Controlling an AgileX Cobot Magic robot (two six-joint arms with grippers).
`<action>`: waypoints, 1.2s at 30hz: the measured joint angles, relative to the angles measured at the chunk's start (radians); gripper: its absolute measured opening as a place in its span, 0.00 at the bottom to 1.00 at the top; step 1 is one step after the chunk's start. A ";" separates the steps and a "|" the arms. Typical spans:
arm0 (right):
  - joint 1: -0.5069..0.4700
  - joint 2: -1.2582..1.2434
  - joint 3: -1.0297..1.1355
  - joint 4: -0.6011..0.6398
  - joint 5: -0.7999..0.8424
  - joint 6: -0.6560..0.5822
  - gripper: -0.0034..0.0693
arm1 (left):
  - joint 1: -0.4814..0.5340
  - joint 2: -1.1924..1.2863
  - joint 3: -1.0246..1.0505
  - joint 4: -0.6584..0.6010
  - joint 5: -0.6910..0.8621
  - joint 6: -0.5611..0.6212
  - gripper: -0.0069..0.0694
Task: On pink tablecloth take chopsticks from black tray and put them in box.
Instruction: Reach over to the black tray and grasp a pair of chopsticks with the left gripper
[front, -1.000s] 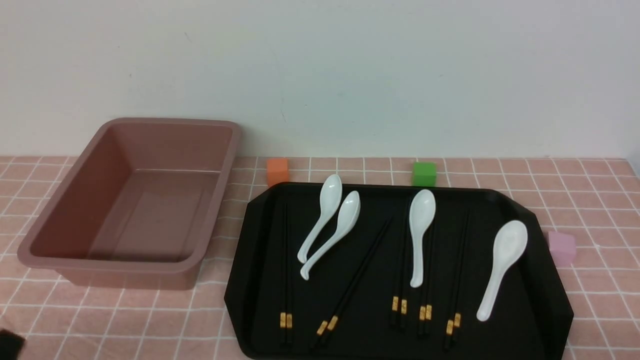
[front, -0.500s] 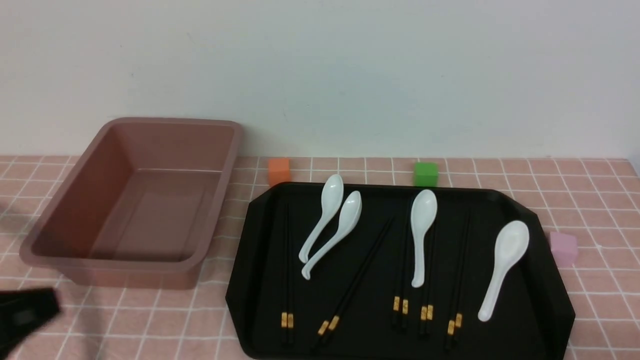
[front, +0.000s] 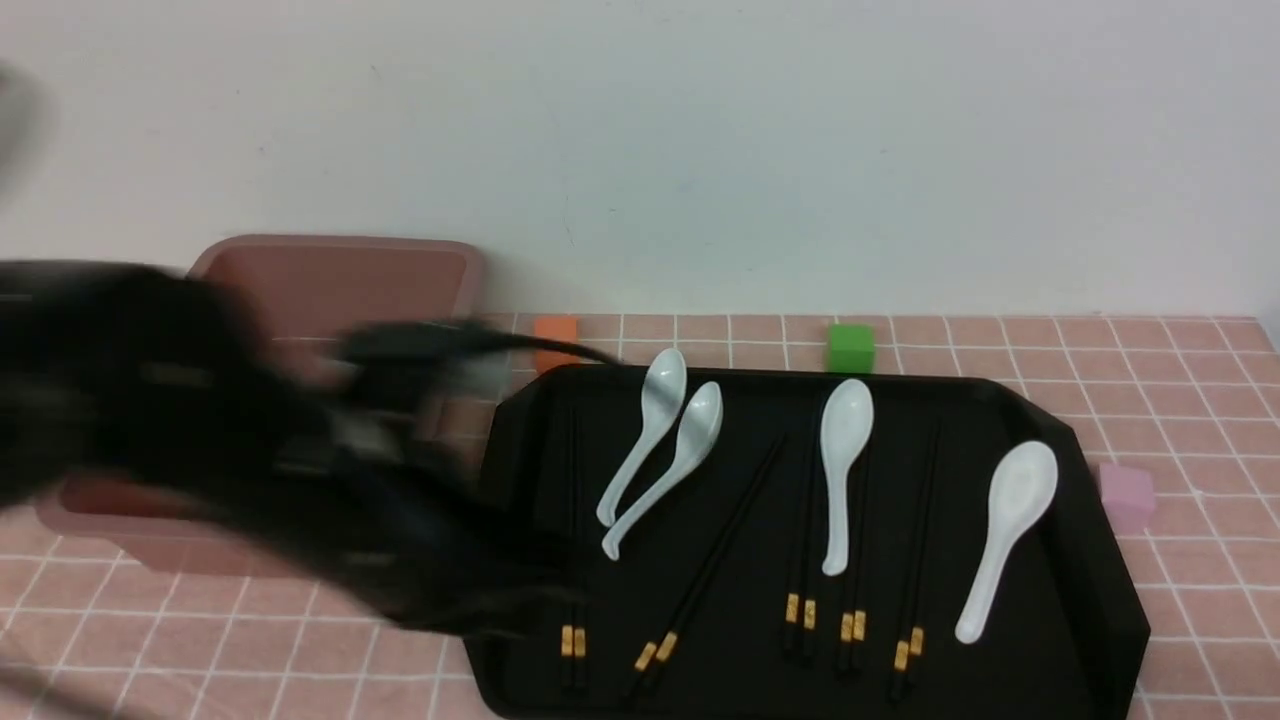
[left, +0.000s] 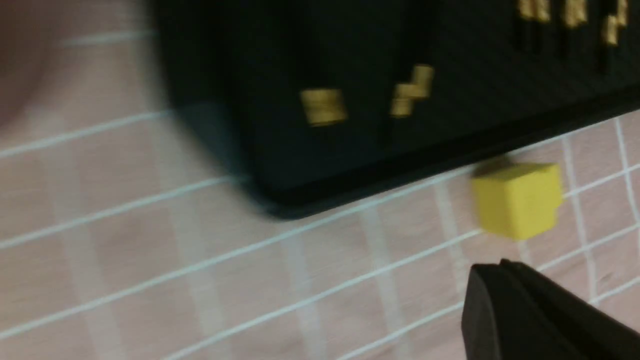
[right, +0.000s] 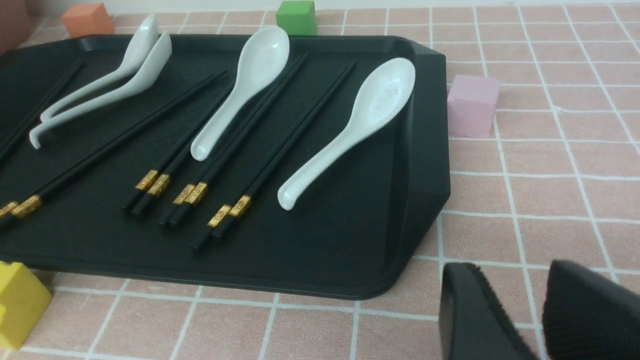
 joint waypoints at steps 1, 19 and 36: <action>0.000 0.000 0.000 0.000 0.000 0.000 0.38 | -0.045 0.068 -0.047 0.051 -0.001 -0.074 0.07; 0.000 0.000 0.000 0.000 0.000 0.000 0.38 | 0.037 0.567 -0.451 0.271 0.203 -0.335 0.51; 0.000 0.000 0.000 0.000 0.000 0.000 0.38 | 0.039 0.648 -0.465 0.272 0.147 -0.342 0.55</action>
